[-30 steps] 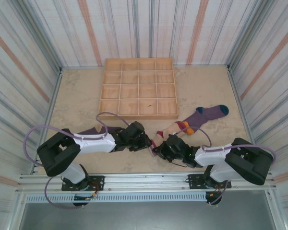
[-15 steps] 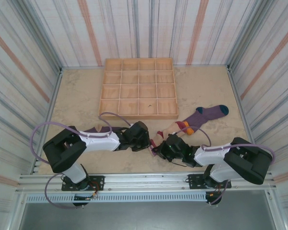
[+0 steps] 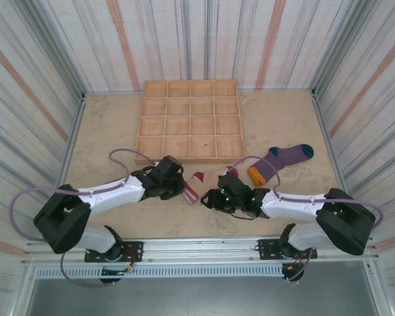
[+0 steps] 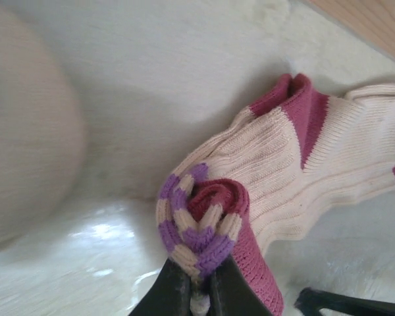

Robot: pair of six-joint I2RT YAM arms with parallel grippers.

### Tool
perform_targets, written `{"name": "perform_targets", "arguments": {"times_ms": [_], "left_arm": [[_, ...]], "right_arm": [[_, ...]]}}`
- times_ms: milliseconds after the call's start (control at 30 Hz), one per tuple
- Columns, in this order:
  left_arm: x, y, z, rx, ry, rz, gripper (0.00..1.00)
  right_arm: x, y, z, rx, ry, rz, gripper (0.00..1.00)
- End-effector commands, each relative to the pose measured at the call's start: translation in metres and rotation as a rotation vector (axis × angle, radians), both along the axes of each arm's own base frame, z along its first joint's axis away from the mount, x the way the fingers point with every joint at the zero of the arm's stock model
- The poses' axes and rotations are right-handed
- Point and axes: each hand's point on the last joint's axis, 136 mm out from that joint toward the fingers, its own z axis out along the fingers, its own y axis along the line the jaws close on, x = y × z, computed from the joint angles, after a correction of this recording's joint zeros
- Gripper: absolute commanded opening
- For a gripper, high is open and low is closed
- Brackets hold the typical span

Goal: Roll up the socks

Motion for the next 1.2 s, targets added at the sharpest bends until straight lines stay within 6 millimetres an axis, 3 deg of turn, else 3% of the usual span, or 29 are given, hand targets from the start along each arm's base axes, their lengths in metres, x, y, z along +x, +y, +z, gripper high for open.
{"name": "perform_targets", "arguments": {"times_ms": [0,167,467,767,967,1167], "left_arm": [[-0.022,0.035,-0.013,0.093,0.058,0.025,0.0],[-0.039,0.039,-0.021,0.059,0.107,0.043,0.0],[-0.055,0.036,-0.029,0.048,0.166,0.044,0.0],[-0.056,0.032,-0.026,0.028,0.196,0.019,0.0],[-0.055,0.029,-0.025,0.014,0.209,0.005,0.0],[-0.057,0.031,-0.024,0.011,0.226,-0.005,0.0]], "right_arm": [[0.002,0.003,0.002,-0.141,-0.156,0.154,0.62],[-0.001,0.025,0.014,-0.226,-0.374,0.282,0.62],[-0.033,0.071,0.031,-0.359,-0.748,0.491,0.61],[-0.048,0.097,0.015,-0.575,-0.974,0.602,0.62],[-0.039,0.098,-0.005,-0.693,-1.023,0.61,0.62],[-0.032,0.098,-0.025,-0.719,-0.985,0.607,0.55]]}}
